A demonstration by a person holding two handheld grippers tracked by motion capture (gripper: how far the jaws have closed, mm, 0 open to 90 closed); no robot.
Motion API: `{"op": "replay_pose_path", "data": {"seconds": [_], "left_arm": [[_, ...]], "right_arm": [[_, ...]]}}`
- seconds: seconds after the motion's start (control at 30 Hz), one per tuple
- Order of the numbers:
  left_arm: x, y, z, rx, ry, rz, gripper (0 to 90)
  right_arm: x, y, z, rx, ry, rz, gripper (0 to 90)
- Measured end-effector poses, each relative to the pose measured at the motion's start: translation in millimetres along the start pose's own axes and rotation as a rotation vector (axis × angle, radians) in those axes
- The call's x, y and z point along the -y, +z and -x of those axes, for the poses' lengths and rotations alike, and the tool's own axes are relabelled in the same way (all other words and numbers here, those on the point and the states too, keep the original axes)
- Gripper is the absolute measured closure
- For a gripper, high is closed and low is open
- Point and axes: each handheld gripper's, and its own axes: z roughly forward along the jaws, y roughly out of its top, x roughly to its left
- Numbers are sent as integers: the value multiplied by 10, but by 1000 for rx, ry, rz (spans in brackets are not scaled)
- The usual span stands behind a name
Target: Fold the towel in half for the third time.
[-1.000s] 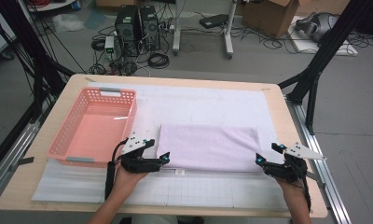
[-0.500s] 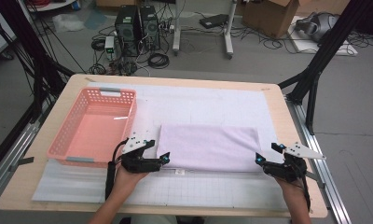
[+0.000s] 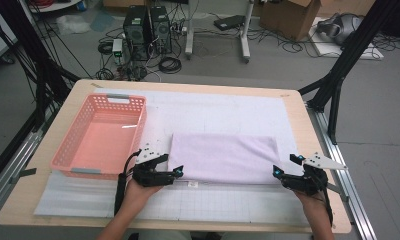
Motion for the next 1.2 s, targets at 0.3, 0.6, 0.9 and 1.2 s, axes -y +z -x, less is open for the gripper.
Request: {"op": "replay_pose_path", "data": {"seconds": [0.3,0.6,0.9,1.2], "left_arm": [[53,47,-12,-18,-18,-63,337],[94,72,-25,-50,-45,-114,372],[122,72,32,-88,-8,-141,401],[144,50,84,-71,-18,-149,632]], "right_arm": [[-21,27,-35,-20,-5,-4,188],[-41,62,-52,-29,-4,-2,188],[-114,181,-164,-66,-40,-9,188],[-381,460,-335,-143,-67,-14,188]]}}
